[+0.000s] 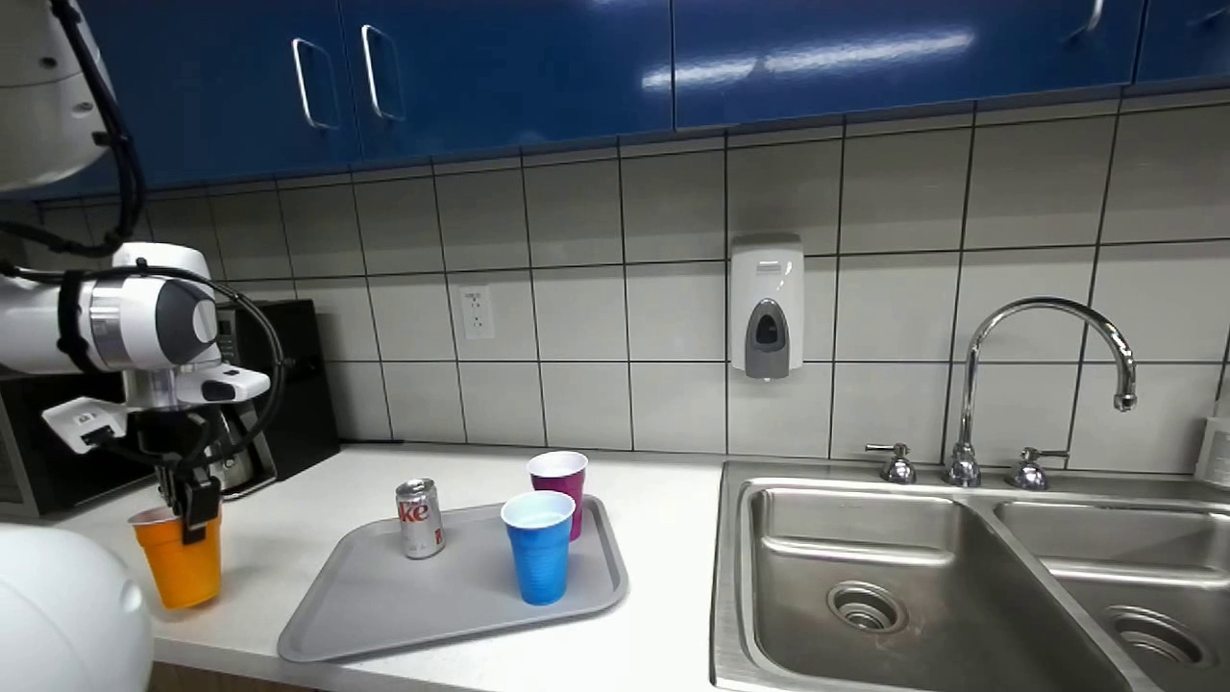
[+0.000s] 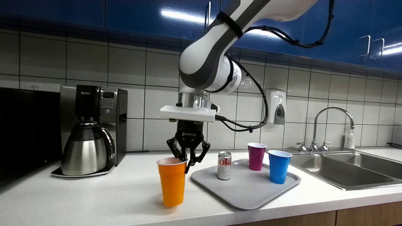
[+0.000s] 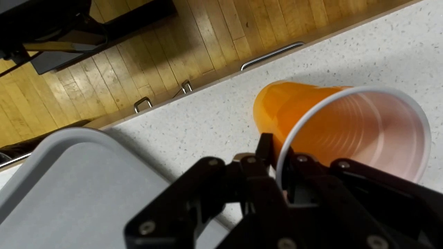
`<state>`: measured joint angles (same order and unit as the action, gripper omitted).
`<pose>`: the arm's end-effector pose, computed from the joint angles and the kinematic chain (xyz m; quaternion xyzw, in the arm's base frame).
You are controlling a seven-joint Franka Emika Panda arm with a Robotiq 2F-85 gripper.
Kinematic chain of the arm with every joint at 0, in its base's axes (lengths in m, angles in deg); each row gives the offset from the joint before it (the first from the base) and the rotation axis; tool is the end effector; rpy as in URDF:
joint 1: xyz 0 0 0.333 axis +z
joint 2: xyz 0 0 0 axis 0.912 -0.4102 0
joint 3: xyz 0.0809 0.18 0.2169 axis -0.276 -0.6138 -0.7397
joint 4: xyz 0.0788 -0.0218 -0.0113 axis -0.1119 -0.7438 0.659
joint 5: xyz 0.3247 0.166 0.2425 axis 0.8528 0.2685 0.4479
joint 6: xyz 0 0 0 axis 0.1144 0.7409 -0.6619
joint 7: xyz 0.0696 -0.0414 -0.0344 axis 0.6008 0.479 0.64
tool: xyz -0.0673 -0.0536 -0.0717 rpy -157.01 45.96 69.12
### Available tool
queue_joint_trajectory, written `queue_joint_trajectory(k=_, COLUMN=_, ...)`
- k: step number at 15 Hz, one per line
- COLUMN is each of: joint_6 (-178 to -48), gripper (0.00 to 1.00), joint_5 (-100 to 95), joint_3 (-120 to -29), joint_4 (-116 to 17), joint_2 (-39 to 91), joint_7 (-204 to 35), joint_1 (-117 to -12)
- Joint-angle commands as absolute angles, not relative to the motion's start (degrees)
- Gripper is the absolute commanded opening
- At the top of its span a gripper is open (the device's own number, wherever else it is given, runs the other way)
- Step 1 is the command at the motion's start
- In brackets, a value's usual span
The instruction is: Remove the orange, blue and purple cups from the tray
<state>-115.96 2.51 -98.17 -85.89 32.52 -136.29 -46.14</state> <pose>0.4333 0.3623 0.2322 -0.9861 0.1608 0.0324 0.0266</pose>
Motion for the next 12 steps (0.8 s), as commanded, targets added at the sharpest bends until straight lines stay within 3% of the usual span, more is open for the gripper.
queue_joint_trajectory(k=1, joint_6=-116.7, gripper=0.02, joint_5=2.9, joint_3=-96.8, joint_4=-83.9, joint_2=30.5, joint_7=-138.4, joint_1=-44.3)
queue_joint_trajectory(k=5, joint_6=-118.5, gripper=0.02, joint_5=3.6, joint_3=-96.5, joint_4=-83.9, joint_2=29.4, joint_7=-138.8, joint_1=-43.5)
queue_joint_trajectory(k=6, joint_6=-118.7, gripper=0.12, joint_5=3.7, joint_3=-96.4, joint_4=-83.8, joint_2=29.1, joint_7=-139.0, joint_1=-43.3)
queue_joint_trajectory(k=7, joint_6=-118.9, gripper=0.32, joint_5=3.9, joint_3=-96.3, joint_4=-83.8, joint_2=29.0, joint_7=-139.2, joint_1=-43.1)
queue_joint_trajectory(k=12, joint_6=-119.8, gripper=0.67, joint_5=4.2, joint_3=-96.3, joint_4=-84.1, joint_2=29.3, joint_7=-139.7, joint_1=-42.5)
